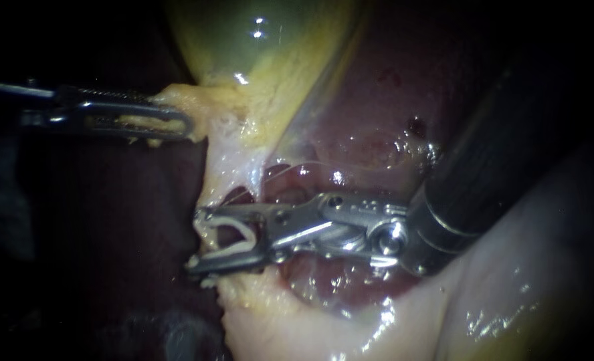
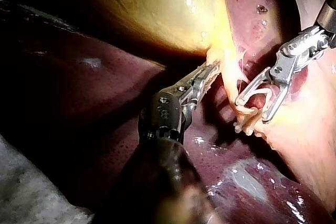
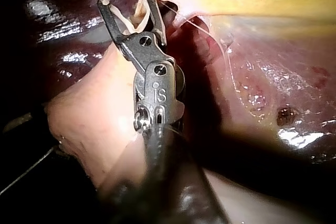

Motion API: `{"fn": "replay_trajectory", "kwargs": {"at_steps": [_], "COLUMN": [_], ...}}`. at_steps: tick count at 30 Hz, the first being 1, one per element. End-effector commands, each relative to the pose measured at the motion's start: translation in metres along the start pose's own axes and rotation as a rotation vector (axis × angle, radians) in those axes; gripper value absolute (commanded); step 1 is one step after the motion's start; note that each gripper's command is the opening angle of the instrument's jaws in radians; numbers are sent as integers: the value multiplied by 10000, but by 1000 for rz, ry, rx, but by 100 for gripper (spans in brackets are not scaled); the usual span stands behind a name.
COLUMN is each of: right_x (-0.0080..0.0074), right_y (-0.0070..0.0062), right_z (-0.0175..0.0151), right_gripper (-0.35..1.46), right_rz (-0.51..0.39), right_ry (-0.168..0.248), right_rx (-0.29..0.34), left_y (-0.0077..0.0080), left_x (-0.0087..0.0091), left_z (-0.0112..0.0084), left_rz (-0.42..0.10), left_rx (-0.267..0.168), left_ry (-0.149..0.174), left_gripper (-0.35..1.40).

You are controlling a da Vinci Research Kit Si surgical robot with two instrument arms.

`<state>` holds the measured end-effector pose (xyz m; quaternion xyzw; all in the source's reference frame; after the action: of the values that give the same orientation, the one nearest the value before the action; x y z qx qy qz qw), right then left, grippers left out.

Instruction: Clipping third clip left tube

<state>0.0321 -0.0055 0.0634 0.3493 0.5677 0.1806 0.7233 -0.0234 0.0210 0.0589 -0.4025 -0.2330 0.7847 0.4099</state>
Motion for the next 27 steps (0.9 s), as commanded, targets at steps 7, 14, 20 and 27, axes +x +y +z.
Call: {"fn": "replay_trajectory", "kwargs": {"at_steps": [7,14,20,27], "right_x": [0,5,9,16], "right_y": [-1,-5,-5,-4], "right_z": [-4,-21,-39,-64], "right_gripper": [49,48,48,48], "right_rz": [0,5,9,16], "right_ry": [-3,-14,-9,-10], "right_rx": [2,8,-2,-10], "left_y": [0,-1,-1,-1], "left_x": [0,0,0,0], "left_z": [0,-1,-1,-2], "left_rz": [0,1,1,1], "left_rx": [-1,-1,-2,-2], "left_ry": [0,0,0,-1], "left_gripper": [-35,-35,-35,-35]}}
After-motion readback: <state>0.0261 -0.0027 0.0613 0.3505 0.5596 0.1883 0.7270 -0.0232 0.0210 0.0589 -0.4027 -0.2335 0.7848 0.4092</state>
